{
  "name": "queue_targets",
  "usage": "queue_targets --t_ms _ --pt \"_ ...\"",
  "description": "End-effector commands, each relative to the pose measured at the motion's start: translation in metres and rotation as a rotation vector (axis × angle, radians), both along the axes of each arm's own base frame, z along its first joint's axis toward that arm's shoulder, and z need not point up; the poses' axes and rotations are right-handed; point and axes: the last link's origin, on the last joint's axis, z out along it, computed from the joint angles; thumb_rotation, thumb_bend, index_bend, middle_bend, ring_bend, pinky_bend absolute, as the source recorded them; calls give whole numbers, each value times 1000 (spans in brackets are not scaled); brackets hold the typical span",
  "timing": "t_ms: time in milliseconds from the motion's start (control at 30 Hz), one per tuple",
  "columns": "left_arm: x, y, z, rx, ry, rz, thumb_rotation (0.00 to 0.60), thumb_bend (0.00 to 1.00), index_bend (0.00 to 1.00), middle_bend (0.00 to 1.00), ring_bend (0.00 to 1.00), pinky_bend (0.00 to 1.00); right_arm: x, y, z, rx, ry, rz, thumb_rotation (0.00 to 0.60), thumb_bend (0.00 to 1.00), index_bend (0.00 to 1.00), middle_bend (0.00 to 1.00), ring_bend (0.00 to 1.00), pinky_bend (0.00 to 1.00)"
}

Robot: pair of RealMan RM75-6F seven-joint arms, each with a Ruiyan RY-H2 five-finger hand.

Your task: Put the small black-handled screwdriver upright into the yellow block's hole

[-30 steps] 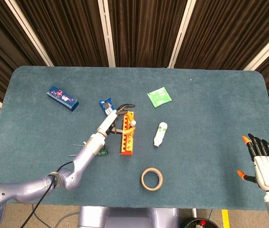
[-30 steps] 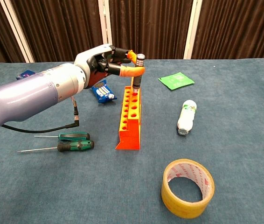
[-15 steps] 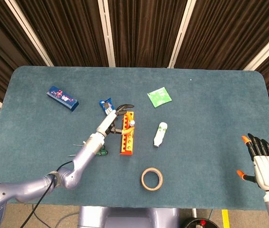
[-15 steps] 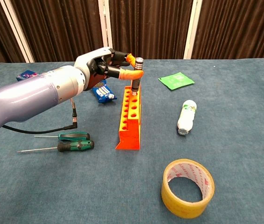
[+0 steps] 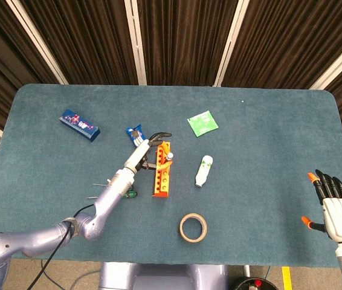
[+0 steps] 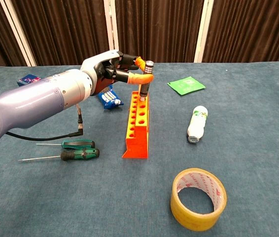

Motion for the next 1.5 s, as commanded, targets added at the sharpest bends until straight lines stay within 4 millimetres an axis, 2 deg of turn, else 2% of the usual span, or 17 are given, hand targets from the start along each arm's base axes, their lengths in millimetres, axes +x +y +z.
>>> queue_targets --t_ms 33,600,833,967,1167,1300,1367,1500 --pt "-1 0 0 1 1 1 600 374 749 118 0 1 0 0 0 1 0 1 600 0 70 0 0 0" --pt "-4 -1 -6 -12 4 5 600 374 751 119 0 0 0 0 0 1 -2 -2 600 0 70 0 0 0" --pt "-9 -3 -3 -9 2 14 600 373 746 118 0 0 0 0 0 2 -5 -2 600 0 71 0 0 0" --pt "-11 -3 0 -3 0 17 600 298 705 114 0 0 1 0 0 1 -2 3 600 0 70 0 0 0" --pt "-15 -3 4 -3 37 10 600 142 553 55 0 0 2 1 0 -4 -13 4 600 0 69 0 0 0" --pt "-17 -5 8 -16 69 -3 600 102 418 5 0 0 2 1 0 -2 -12 7 600 0 70 0 0 0" --pt "-17 -6 11 -18 70 -3 600 74 320 0 0 0 2 1 0 -3 -11 10 600 0 70 0 0 0" --pt "-14 -5 19 0 65 -10 600 68 231 0 0 0 1 1 0 1 -14 13 600 0 70 0 0 0"
